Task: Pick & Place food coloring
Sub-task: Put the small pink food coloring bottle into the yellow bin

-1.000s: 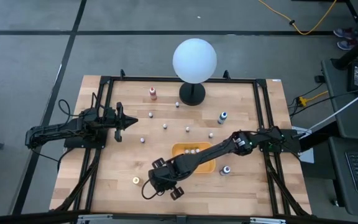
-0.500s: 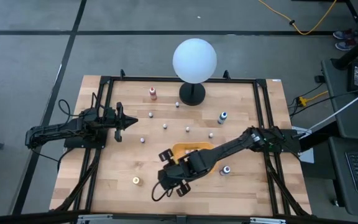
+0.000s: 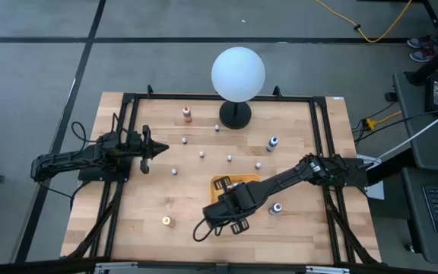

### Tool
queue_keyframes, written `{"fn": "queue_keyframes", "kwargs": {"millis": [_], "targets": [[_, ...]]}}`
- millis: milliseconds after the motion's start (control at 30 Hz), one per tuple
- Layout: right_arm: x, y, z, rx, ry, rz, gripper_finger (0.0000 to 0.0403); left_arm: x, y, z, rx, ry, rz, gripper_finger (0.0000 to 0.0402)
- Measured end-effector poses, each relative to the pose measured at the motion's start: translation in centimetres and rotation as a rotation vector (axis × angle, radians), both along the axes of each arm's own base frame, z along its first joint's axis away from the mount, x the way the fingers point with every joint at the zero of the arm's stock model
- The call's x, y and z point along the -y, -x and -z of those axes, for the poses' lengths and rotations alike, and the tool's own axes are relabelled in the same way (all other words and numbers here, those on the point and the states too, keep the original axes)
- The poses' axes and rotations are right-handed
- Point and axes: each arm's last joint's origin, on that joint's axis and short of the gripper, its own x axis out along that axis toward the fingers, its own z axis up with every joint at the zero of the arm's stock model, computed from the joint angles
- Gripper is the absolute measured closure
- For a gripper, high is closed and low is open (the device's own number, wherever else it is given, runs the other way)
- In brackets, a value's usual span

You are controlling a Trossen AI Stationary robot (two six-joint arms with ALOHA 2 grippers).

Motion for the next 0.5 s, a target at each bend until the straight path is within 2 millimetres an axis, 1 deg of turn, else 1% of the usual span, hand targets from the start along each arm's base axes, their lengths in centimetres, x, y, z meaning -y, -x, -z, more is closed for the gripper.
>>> {"fn": "queue_keyframes", "kwargs": {"millis": [100, 267, 367, 500], "targets": [[0.7, 0.1, 0.5, -0.051, 0.007, 0.012, 0.0341, 0.0, 0.0, 0.0, -0.001, 0.000, 0.000, 0.0391], [1.8, 0.3, 1.0, -0.081, 0.020, 0.030, 0.0345, 0.0, 0.0, 0.0, -0.001, 0.000, 0.000, 0.0390], [2.5, 0.9, 1.1, -0.086, 0.021, 0.043, 0.0345, 0.0, 0.0, 0.0, -0.001, 0.000, -0.001, 0.0389], [3.5, 2.6, 0.8, -0.029, -0.009, 0.080, 0.0344, 0.0, 0.0, 0.0, -0.002, 0.000, -0.001, 0.0392]]}}
